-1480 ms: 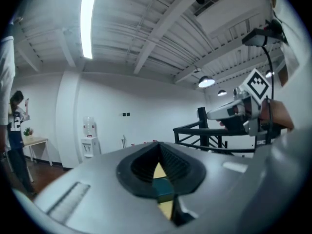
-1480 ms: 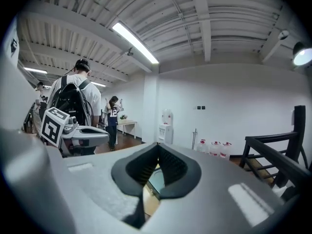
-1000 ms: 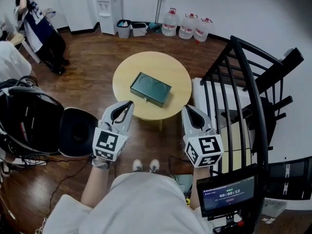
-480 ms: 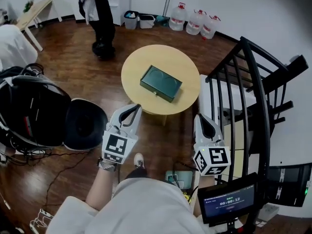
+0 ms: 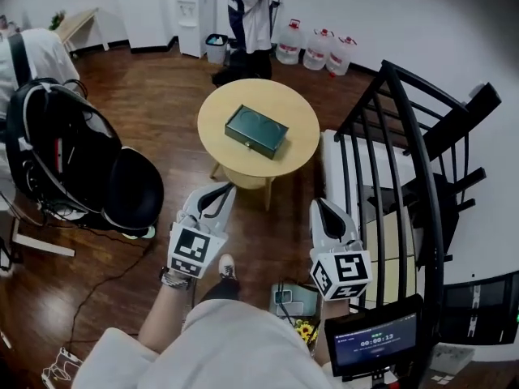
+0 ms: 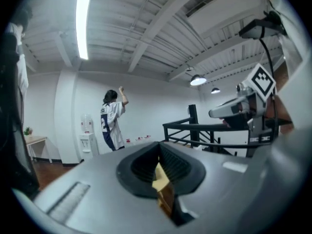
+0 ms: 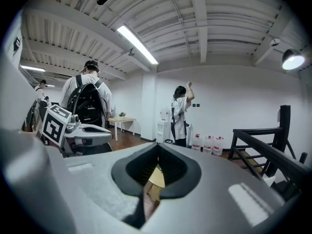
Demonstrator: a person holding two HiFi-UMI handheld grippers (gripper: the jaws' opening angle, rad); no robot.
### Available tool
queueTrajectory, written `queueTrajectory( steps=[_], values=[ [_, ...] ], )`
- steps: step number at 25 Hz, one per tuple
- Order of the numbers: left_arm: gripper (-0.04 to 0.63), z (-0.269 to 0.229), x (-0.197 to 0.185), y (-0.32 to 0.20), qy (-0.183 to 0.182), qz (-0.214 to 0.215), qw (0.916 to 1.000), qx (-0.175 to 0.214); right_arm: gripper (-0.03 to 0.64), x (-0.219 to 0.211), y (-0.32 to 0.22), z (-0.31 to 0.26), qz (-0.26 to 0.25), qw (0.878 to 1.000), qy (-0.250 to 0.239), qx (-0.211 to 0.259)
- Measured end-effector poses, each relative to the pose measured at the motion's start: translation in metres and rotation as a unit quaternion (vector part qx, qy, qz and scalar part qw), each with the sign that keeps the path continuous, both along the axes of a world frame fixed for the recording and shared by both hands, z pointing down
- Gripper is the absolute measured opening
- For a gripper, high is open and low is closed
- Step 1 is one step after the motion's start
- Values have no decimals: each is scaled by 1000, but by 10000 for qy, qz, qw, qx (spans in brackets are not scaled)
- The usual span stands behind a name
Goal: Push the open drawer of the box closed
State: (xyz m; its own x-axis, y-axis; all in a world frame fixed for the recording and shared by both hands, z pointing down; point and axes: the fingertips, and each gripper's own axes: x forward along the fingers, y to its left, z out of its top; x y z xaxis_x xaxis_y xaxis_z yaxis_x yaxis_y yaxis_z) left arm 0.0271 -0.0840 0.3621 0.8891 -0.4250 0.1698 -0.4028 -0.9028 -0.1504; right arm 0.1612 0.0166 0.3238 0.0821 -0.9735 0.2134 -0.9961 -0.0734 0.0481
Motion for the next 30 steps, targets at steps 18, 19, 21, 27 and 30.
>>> queueTrajectory(
  steps=[18,19,21,27,30],
  values=[
    [8,-11,-69,253,-8,-153,9999,23,5,-71,245,-6,-305,9993,-74,219],
    [8,-15,-72,258,1,-151,9999,52,5,-76,248,-9,-355,9991,-57,244],
    [8,-22,-78,265,22,-133,9999,96,5,-86,255,-14,-430,9987,-20,275],
    [8,-34,-98,285,94,-51,9999,103,5,-120,274,-22,-543,9980,45,308],
    [8,-31,-109,288,85,-49,9999,52,5,-130,279,-25,-433,9987,59,279]
  ],
)
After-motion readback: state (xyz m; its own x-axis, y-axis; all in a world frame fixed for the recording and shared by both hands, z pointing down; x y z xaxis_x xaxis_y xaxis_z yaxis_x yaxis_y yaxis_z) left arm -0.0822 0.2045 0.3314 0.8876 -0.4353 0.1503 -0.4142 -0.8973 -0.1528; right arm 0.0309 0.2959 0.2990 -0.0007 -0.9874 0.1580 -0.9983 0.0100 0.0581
